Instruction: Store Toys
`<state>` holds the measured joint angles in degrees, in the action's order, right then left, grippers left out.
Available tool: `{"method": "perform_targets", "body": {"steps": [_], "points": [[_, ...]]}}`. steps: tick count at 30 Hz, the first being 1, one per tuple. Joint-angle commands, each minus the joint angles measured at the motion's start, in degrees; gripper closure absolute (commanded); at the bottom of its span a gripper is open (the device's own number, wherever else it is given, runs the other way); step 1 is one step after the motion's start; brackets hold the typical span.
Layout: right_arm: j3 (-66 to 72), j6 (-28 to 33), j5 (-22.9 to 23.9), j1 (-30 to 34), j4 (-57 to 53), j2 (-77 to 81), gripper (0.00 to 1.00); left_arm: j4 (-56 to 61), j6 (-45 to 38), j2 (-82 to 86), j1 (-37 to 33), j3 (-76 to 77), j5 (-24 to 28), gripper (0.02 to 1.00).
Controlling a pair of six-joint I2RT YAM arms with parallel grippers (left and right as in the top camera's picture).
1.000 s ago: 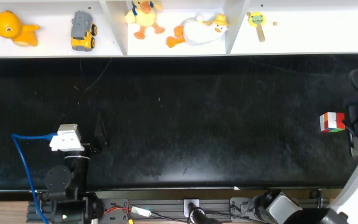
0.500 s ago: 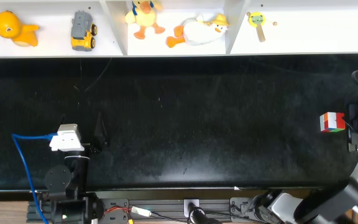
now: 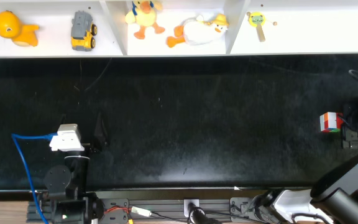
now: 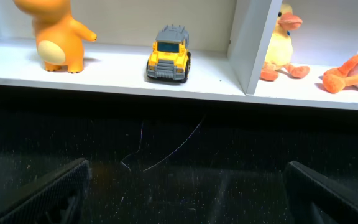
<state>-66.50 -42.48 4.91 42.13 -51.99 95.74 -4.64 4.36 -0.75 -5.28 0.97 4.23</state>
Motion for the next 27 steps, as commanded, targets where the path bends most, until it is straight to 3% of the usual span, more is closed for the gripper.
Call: {"method": "perform_targets", "body": {"steps": [1,19,27], "points": [[0.74,-1.22,0.87,-1.6,1.6,1.27,0.003,0.28,0.63,0.59,-0.22,-0.5,-0.35,0.02],[0.79,-2.25,2.45,-6.69,4.24,7.69,0.009,0.31,0.63,0.59,-0.22,-0.5,-0.35,0.02],[0.79,-0.09,3.15,-7.28,4.7,9.05,0.08,0.28,0.63,0.59,-0.22,-0.5,-0.35,0.02]]}}
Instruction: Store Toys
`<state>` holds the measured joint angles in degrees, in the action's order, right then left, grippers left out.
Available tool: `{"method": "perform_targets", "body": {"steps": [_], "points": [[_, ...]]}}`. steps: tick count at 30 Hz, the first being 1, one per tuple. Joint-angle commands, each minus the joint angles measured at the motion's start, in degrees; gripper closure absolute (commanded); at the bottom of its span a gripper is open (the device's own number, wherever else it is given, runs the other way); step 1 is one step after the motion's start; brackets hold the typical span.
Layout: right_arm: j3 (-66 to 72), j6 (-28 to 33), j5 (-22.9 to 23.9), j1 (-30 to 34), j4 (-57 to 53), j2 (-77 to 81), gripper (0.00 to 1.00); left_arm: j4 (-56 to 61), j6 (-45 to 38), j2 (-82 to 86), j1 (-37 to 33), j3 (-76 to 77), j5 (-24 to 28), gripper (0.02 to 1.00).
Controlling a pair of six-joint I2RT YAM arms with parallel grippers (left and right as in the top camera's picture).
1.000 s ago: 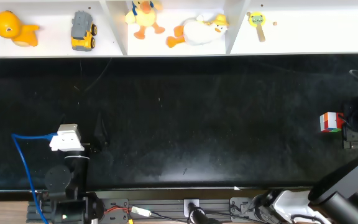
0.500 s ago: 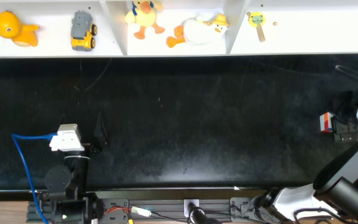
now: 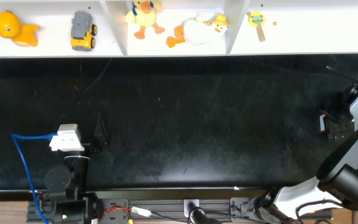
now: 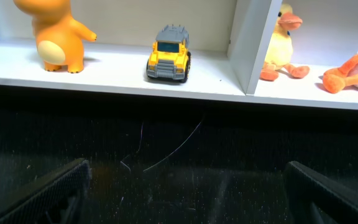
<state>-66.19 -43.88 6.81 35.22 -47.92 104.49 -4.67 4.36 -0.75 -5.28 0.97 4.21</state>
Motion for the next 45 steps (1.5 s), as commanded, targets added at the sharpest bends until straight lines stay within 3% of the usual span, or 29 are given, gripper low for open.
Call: {"method": "perform_targets", "body": {"steps": [1,8,17,26,36,40,41,45], "points": [[0.48,1.77,1.6,-0.39,0.63,0.31,0.086,0.33,0.63,0.59,-0.22,-0.5,-0.33,0.02],[0.48,4.31,2.23,-0.39,0.33,0.31,0.246,0.31,0.63,0.59,-0.22,-0.5,-0.33,0.02],[0.42,7.72,2.03,-0.39,-0.92,0.28,0.34,0.31,0.63,0.59,-0.22,-0.5,-0.33,0.02],[-1.4,12.52,2.27,-0.39,-2.89,-2.05,0.57,0.31,0.63,0.59,-0.22,-0.5,-0.33,0.02],[-3.3,16.68,2.19,-1.77,-4.17,-11.08,0.606,0.31,0.63,0.59,-0.22,-0.5,-0.33,0.02],[-4.24,26.84,0.44,-4.87,-3.89,-18.75,0.748,0.31,0.63,0.59,-0.22,-0.5,-0.33,0.02],[-4.26,29.24,0.28,-6.03,-3.65,-21.11,0.956,0.31,0.63,0.59,-0.22,-0.5,-0.33,0.02],[-4.26,32.59,-1.05,-9.14,-2.69,-28.41,0.956,0.31,0.63,0.59,-0.22,-0.5,-0.33,0.02]]}}
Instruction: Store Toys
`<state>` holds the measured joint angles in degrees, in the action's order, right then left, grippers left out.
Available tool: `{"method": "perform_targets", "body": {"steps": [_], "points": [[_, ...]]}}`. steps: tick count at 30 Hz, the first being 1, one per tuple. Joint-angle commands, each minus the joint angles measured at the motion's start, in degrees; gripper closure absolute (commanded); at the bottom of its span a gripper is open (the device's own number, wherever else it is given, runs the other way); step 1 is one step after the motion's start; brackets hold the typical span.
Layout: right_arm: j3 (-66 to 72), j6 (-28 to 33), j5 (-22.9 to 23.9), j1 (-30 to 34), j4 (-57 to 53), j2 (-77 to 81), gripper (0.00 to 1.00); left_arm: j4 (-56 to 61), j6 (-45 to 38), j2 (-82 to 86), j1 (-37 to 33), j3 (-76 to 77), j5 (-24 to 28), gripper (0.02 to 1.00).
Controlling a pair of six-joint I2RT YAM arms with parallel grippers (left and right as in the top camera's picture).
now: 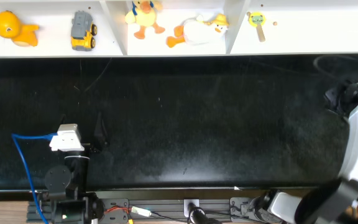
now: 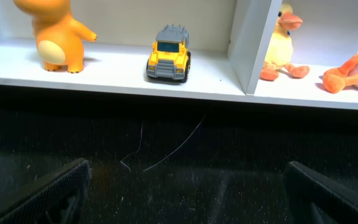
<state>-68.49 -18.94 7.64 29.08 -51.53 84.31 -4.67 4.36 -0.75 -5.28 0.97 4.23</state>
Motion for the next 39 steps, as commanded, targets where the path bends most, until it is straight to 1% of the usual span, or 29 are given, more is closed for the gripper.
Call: {"method": "perform_targets", "body": {"steps": [1,5,8,11,14,15,17,21,23,24,27,29,32,36,39], "points": [[-2.01,9.29,-3.85,-4.52,1.53,-12.85,0.956,0.31,0.63,0.59,-0.22,-0.5,-0.35,0.023],[-2.03,10.64,-4.22,-6.75,1.84,-22.75,0.954,0.31,0.63,0.59,-0.22,-0.5,-0.35,0.02],[-2.01,13.53,-4.46,-7.43,0.24,-29.31,0.956,0.31,0.63,0.59,-0.22,-0.5,-0.35,0.02],[-0.79,17.46,-6.4,-7.41,-1.7,-34.53,0.952,0.31,0.63,0.59,-0.22,-0.5,-0.35,0.02],[3.8,20.24,-6.19,-7.15,0.28,-36.68,0.952,0.31,0.63,0.59,-0.22,-0.5,-0.35,0.02],[9.73,23.89,-6.75,-6.93,5.2,-36.65,0.954,0.31,0.63,0.59,-0.22,-0.5,-0.35,0.02],[15.63,26.01,-6.56,-6.91,12.52,-35.63,0.952,0.31,0.63,0.59,-0.22,-0.5,-0.35,0.02],[21.99,26.69,-7.13,-6.93,25.05,-31.54,0.956,0.31,0.63,0.59,-0.22,-0.5,-0.35,0.02],[23.1,27.36,-9.6,-6.93,30.71,-28.55,0.958,0.33,0.63,0.59,-0.22,-0.5,-0.35,0.02],[23.37,29.18,-11.41,-6.93,33.07,-27.08,0.958,0.31,0.63,0.59,-0.22,-0.5,-0.35,0.02],[23.43,41.03,-21.42,-6.93,39.95,-21.03,0.958,0.31,0.63,0.59,-0.22,-0.5,-0.35,0.023],[23.43,45.68,-26.29,-6.93,44.09,-16.87,0.956,0.31,0.63,0.59,-0.22,-0.5,-0.35,0.02],[23.43,44.17,-26.47,-6.93,49.88,-11.56,0.958,0.31,0.63,0.59,-0.22,-0.5,-0.35,0.02],[23.43,41.11,-24.28,-6.93,57.02,-6.08,0.954,0.33,0.63,0.59,-0.22,-0.5,-0.35,0.02],[23.43,40.52,-23.19,-6.84,61.81,-3.48,0.956,0.31,0.63,0.59,-0.22,-0.5,-0.35,0.02]]}}
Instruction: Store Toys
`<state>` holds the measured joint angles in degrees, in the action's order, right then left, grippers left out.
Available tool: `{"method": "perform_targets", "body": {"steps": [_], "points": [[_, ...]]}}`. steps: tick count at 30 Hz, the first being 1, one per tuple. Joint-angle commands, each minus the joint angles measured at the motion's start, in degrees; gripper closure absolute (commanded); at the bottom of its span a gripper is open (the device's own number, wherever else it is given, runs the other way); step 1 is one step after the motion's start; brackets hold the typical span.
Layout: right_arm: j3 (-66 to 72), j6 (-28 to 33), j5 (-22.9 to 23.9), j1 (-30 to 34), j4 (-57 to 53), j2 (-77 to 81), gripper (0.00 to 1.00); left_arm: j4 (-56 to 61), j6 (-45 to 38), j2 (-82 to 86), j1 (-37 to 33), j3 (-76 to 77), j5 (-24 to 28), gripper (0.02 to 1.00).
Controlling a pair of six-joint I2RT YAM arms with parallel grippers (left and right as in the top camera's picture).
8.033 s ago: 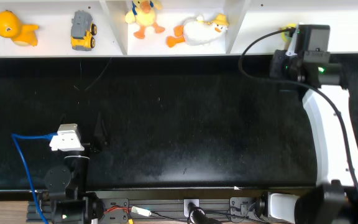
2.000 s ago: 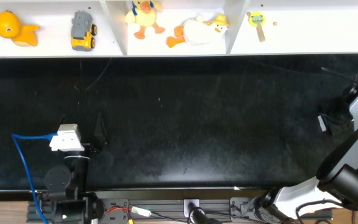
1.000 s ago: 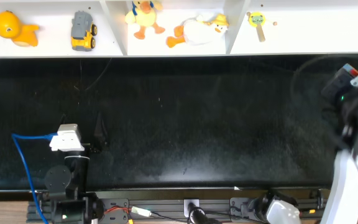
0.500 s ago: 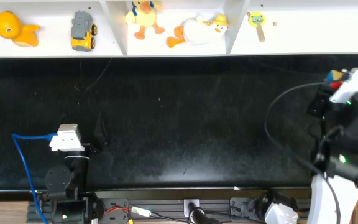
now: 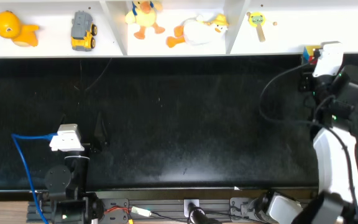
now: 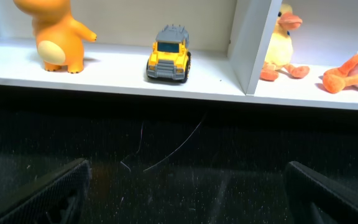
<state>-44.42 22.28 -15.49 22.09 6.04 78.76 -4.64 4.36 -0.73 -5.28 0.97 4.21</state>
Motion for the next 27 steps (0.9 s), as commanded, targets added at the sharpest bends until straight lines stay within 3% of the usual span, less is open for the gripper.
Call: {"method": "perform_targets", "body": {"steps": [1,6,19,27], "points": [[-0.63,-1.38,0.57,0.44,6.6,3.28,0.956,0.28,0.63,0.57,-0.22,-0.5,-0.33,0.02],[-0.66,-9.29,1.18,4.31,13.88,8.13,0.954,0.28,0.63,0.57,-0.22,-0.5,-0.33,0.02],[-1.11,-9.62,-0.13,6.38,28.48,16.0,0.954,0.28,0.63,0.57,-0.22,-0.5,-0.33,0.02],[-7.43,-10.75,-1.95,6.32,28.87,22.36,0.956,0.28,0.63,0.57,-0.22,-0.5,-0.33,0.02]]}}
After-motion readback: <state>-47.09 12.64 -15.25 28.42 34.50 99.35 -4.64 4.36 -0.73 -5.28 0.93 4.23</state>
